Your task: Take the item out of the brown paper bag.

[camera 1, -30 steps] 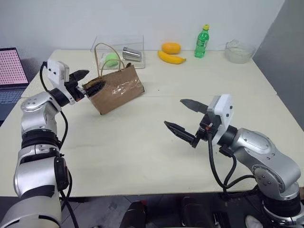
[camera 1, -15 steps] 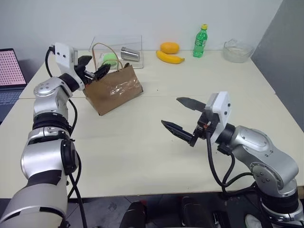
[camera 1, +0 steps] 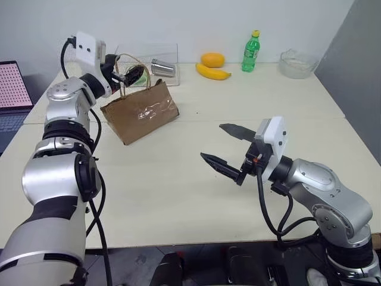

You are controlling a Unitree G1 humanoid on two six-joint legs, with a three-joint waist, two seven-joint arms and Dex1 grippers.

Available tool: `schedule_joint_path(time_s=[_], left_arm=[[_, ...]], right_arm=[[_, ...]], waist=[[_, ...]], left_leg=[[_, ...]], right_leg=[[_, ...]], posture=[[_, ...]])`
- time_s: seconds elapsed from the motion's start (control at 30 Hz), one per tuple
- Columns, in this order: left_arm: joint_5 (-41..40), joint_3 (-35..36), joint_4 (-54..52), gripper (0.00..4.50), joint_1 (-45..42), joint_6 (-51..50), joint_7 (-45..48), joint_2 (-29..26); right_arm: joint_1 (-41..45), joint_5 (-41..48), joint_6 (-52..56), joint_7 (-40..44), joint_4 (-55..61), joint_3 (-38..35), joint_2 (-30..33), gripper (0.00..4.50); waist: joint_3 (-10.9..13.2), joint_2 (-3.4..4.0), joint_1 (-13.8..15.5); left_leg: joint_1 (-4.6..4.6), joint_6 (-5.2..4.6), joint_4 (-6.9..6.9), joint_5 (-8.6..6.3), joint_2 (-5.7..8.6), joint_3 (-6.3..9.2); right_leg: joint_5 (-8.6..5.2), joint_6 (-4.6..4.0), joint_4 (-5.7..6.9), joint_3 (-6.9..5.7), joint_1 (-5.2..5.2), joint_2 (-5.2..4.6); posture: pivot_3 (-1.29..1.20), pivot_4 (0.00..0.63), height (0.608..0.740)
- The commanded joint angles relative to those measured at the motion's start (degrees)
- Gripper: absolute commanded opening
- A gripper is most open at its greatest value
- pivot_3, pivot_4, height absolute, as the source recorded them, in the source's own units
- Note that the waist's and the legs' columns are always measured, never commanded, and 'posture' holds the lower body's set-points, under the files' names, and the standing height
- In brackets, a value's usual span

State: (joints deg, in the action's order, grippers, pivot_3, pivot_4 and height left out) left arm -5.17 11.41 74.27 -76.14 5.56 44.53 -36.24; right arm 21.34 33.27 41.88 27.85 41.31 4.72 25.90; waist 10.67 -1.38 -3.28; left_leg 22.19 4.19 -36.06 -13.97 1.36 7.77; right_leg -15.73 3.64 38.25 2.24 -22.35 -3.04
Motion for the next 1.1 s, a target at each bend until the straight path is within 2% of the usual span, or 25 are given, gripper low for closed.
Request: schedule_joint_path(time_s=[0.03, 0.13, 0.53, 0.67, 0.87, 1.0, 1.1], left_arm=[[1.4, -0.2, 0.3, 4.46, -3.1, 0.4, -2.5, -0.5], [2.8, -0.5, 0.7, 3.85, -3.5, 0.8, -3.5, -0.5], [4.4, -0.4, 1.3, 0.02, -5.1, 1.1, -2.8, -0.8], [5.2, -1.1, 1.3, 0.02, -5.4, 1.3, -0.4, -1.3], [6.2, -2.8, 0.6, 0.02, -7.6, 4.4, 10.4, -1.5], [7.8, -4.7, 0.4, 0.02, -9.7, 9.5, 15.0, -0.8], [7.3, -4.4, 0.5, 0.02, -11.9, 11.4, 16.6, 0.9]], right_arm=[[0.1, 0.5, -0.5, -0.1, 1.9, -0.2, 0.2, 4.5], [-0.1, 0.6, -0.4, -0.3, 2.1, -0.3, 0.3, 4.5], [-0.3, 0.7, -0.4, -0.5, 2.2, -0.6, 0.9, 4.5], [-0.3, 0.8, -0.3, -0.4, 2.1, -0.7, 1.0, 4.5], [-2.0, 1.3, -0.6, 0.4, 3.4, -1.8, 2.4, 4.5], [-4.9, 0.6, -2.9, 2.1, 4.9, -2.3, 4.1, 4.5], [-7.5, 0.4, -3.9, 3.0, 6.4, -2.1, 5.3, 4.5]], waist=[[0.0, 0.0, 0.0], [0.0, 0.0, 0.0], [0.0, 0.0, 0.0], [0.0, 0.0, 0.0], [0.0, -0.01, 0.0], [0.0, -0.01, 0.0], [0.0, -0.03, 0.0]], left_leg=[[0.0, 0.0, -0.01, 0.0, 0.0, 0.01], [0.0, 0.0, -0.01, 0.0, 0.0, 0.01], [0.0, 0.0, -0.01, 0.0, 0.01, 0.0], [0.0, 0.0, -0.02, 0.0, 0.01, 0.0], [0.04, 0.0, -0.03, 0.0, 0.03, -0.02], [0.72, 0.01, -0.33, 0.01, 0.07, -0.03], [0.8, 0.01, -0.4, 0.01, 0.07, -0.03]], right_leg=[[0.0, 0.0, 0.01, 0.0, 0.0, 0.0], [0.0, 0.0, 0.01, -0.01, -0.01, 0.0], [0.0, 0.0, 0.07, 0.0, -0.02, 0.0], [0.0, 0.0, 0.11, 0.0, -0.03, 0.0], [-0.03, 0.04, 0.28, 0.03, -0.13, 0.0], [-0.03, 0.04, 0.59, 0.07, -0.85, -0.01], [-0.03, 0.03, 0.65, 0.08, -0.92, -0.01]], posture=[[0.0, 0.15, 0.74], [0.0, 0.15, 0.74], [0.0, 0.15, 0.74], [0.0, 0.15, 0.74], [0.0, 0.15, 0.74], [0.0, 0.15, 0.74], [0.0, 0.15, 0.74]])
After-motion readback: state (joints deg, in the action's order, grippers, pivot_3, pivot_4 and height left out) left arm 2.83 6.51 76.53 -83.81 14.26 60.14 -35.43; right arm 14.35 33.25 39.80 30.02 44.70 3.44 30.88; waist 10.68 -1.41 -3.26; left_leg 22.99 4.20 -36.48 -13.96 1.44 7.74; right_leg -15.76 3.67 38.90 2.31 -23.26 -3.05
